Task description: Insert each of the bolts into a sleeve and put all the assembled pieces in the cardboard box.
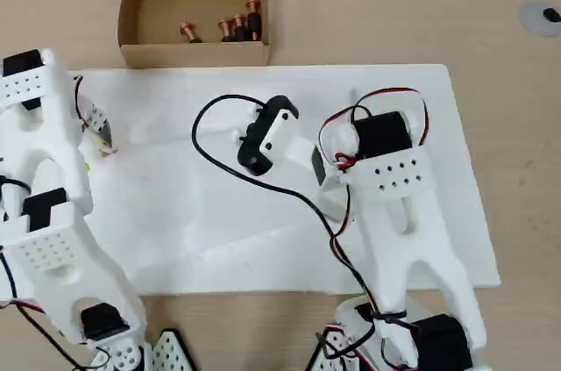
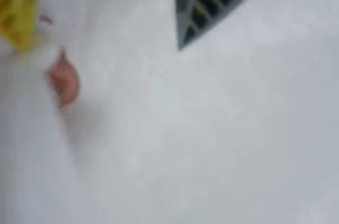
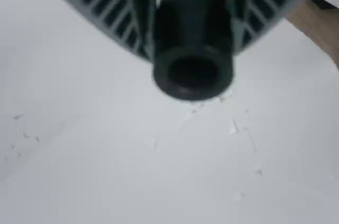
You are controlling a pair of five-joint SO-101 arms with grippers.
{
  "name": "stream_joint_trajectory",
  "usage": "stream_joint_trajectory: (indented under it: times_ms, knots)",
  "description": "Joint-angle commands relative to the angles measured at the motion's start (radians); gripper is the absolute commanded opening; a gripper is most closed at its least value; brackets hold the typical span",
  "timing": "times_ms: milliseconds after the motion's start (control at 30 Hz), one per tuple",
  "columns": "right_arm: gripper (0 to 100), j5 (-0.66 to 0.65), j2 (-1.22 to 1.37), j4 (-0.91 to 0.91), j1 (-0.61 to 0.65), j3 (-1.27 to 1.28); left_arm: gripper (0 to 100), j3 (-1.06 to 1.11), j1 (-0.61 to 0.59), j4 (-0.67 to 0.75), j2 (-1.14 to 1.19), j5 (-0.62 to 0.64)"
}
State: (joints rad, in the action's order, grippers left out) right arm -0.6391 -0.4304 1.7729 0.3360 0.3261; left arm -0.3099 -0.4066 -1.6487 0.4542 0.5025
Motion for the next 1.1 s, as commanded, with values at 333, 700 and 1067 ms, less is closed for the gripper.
stream_joint_trajectory:
  times_ms: [333, 700, 1067]
  knots:
    - [1.0, -0.011, -0.041, -0.008, 0.013, -0.002, 17, 0.04, 0.021, -0.031, -0.183, -0.032]
    - [1.0, -0.012, -0.041, -0.008, 0.013, -0.002, 17, 0.132, 0.026, 0.097, -0.174, -0.034]
    - [1.0, -0.012, -0.041, -0.008, 0.013, -0.002, 17, 0.152, 0.021, 0.081, -0.174, -0.003]
